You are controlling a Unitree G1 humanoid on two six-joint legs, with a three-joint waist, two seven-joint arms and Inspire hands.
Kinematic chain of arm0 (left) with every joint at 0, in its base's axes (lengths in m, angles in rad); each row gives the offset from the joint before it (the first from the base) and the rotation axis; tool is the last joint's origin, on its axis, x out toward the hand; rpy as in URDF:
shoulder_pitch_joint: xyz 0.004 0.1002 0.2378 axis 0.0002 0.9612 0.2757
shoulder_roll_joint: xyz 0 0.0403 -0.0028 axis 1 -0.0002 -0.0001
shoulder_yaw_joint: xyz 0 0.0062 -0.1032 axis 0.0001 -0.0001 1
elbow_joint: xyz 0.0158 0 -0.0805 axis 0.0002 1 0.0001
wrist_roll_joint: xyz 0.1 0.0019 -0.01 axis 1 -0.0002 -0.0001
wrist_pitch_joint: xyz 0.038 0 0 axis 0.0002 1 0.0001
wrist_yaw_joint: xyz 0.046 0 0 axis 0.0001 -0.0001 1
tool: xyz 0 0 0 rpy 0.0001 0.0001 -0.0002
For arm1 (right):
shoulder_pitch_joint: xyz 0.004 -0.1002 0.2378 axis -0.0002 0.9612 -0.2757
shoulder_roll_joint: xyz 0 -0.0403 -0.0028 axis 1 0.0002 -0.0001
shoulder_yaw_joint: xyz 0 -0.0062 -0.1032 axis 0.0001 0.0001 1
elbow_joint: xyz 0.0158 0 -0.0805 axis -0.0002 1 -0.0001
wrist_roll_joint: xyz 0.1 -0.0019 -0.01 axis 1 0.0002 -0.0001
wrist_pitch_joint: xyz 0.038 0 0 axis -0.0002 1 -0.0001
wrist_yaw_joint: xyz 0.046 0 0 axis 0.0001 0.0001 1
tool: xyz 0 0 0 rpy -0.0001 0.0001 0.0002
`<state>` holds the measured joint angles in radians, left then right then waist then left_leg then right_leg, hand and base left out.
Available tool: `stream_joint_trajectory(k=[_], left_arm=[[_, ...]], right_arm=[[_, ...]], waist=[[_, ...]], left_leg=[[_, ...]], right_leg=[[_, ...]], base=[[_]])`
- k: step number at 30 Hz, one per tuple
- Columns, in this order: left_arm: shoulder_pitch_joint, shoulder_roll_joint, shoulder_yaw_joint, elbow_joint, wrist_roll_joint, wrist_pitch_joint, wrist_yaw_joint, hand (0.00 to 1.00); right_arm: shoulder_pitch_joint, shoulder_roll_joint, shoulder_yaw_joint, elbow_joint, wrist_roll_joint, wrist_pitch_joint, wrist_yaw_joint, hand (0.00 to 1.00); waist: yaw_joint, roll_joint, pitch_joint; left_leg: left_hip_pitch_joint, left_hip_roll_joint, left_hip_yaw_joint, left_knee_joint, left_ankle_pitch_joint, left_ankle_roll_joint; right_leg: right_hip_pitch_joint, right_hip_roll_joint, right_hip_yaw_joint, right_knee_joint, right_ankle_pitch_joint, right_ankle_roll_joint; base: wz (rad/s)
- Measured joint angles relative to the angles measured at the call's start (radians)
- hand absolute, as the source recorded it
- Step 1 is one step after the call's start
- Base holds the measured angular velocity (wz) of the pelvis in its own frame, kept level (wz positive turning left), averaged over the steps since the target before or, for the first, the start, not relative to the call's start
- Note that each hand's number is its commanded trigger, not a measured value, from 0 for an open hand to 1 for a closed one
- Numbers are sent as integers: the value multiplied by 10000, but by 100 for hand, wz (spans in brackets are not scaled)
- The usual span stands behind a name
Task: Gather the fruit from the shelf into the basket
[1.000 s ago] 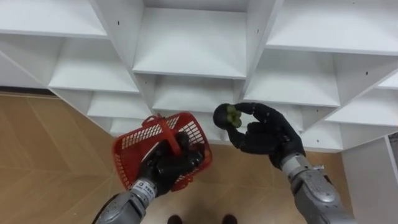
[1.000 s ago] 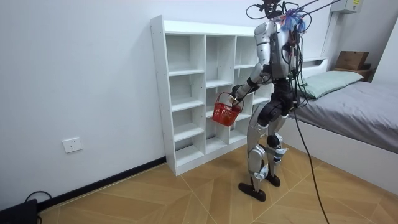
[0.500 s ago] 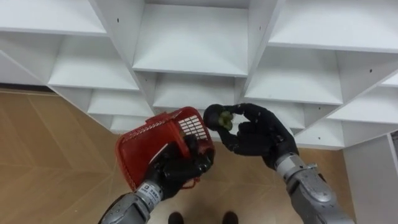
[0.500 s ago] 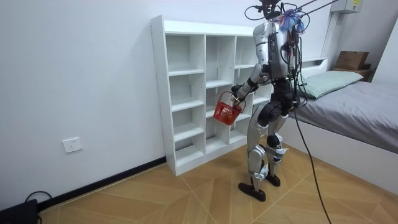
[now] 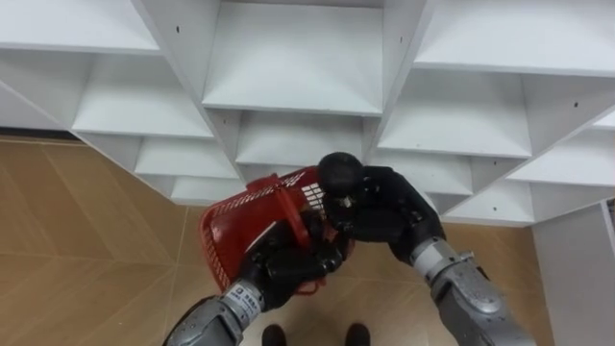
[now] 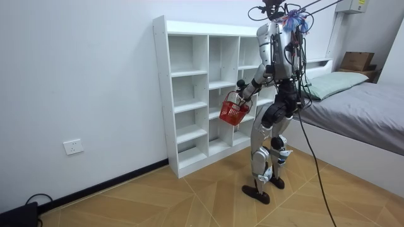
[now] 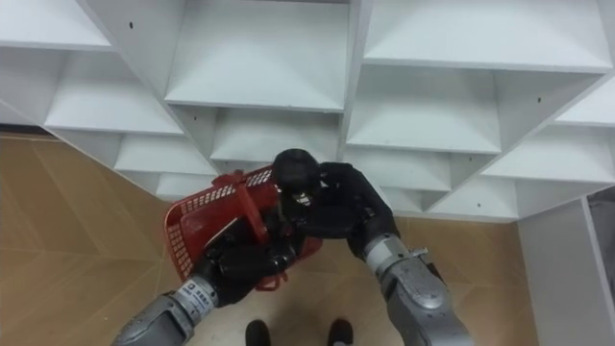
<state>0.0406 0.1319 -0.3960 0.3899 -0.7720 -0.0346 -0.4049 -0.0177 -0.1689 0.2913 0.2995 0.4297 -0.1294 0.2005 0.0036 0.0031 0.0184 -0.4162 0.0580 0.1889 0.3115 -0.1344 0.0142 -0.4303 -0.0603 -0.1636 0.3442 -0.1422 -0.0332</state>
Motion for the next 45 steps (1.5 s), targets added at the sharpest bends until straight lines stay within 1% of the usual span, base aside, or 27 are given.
stream_joint_trajectory(k=[1, 4, 14, 17, 20, 21, 23, 26, 28, 29, 30, 31, 34, 38, 45], left_arm=[[0, -9, 0, -19, -1, 0, 0, 100], [-1, -15, -19, -30, -3, 0, -11, 100], [-160, -21, 18, -59, 231, 0, -128, 100], [-376, 48, 85, -86, 322, 0, -132, 100], [-499, 211, 315, -238, 859, -3, -242, 100], [-512, 261, 352, -270, 971, -3, -271, 100], [-665, 463, 392, -310, 1333, -2, -357, 100], [-831, 590, 398, -408, 1558, -1, -367, 100], [-894, 668, 460, -528, 1700, 0, -367, 100], [-932, 667, 508, -550, 1815, 1, -367, 100], [-1006, 673, 572, -618, 1996, 1, -370, 100], [-1026, 685, 621, -666, 2027, 1, -371, 100], [-1250, 682, 673, -676, 2234, 0, -374, 100], [-1322, 695, 665, -695, 2281, -10, -434, 100], [-1329, 739, 708, -789, 2362, -8, -434, 100]], right_arm=[[0, -3, -4, 0, 1, 0, 20, 100], [-28, -4, -1, -2, 15, 0, 35, 100], [-69, 16, -137, -88, -187, -25, 220, 100], [-190, -41, -145, -93, -303, -130, 219, 100], [-341, -35, -205, -109, -848, -305, 246, 100], [-363, -39, -201, -114, -939, -317, 258, 100], [-443, -44, -274, -147, -1488, -353, 298, 100], [-473, -76, -322, -393, -1920, -355, 261, 100], [-601, -91, -416, -452, -2292, -396, 211, 100], [-630, -101, -433, -500, -2503, -423, 201, 100], [-649, -143, -488, -752, -3040, -437, 140, 100], [-750, -208, -499, -893, -3646, -537, 53, 100], [-976, -296, -499, -902, -4510, -766, -176, 100], [-1139, -305, -506, -803, -5592, -825, -443, 100], [-1211, -308, -571, -874, -6000, -829, -528, 100]], waist=[[0, 38, 9], [-2, 95, 3], [-27, 89, 5], [-67, 76, 10], [-259, 20, 32], [-270, 4, 42], [-303, -74, 71], [-281, -116, 69], [-328, -124, 67], [-325, -124, 66], [-320, -124, 66], [-321, -132, 61], [-315, -153, 58], [-353, -186, 62], [-355, -212, 60]], left_leg=[[-2, 1, 0, 0, 0, 0], [0, 3, 13, -3, 0, 0], [-107, -1, 6, 63, 2, 2], [-168, -2, -8, 125, 3, 4], [-169, 1, -15, 233, 2, 5], [-171, 5, -1, 254, 2, 6], [-172, 18, 12, 277, 0, 9], [-259, 34, 6, 343, -5, 15], [-264, 35, 9, 357, -5, 15], [-269, 32, 9, 358, -5, 15], [-281, 29, 11, 357, -4, 16], [-253, 29, 14, 354, -4, 15], [-226, 33, 14, 353, -3, 14], [-148, 30, 13, 342, -4, 13], [-137, 47, 53, 317, -5, 12]], right_leg=[[-3, 0, 0, 0, 0, 0], [-7, -1, 1, 21, 0, 0], [-120, -16, 9, 99, -1, 0], [-163, -30, 1, 161, -3, -2], [-129, -41, -8, 193, -3, -2], [-129, -42, -5, 198, -3, -2], [-164, -37, 25, 209, -4, -1], [-262, -23, 57, 304, -2, -5], [-285, 0, 134, 371, -4, -8], [-302, 1, 145, 381, -4, -8], [-331, 6, 177, 393, -4, -8], [-324, 16, 214, 386, -3, -10], [-301, 24, 226, 382, 5, -20], [-224, 19, 232, 351, 10, -20], [-267, 26, 270, 331, 17, -29]], base=[[0], [0], [0], [0], [0], [0], [0], [0], [-2], [-5], [-6], [-6], [-2], [-2], [-2]])
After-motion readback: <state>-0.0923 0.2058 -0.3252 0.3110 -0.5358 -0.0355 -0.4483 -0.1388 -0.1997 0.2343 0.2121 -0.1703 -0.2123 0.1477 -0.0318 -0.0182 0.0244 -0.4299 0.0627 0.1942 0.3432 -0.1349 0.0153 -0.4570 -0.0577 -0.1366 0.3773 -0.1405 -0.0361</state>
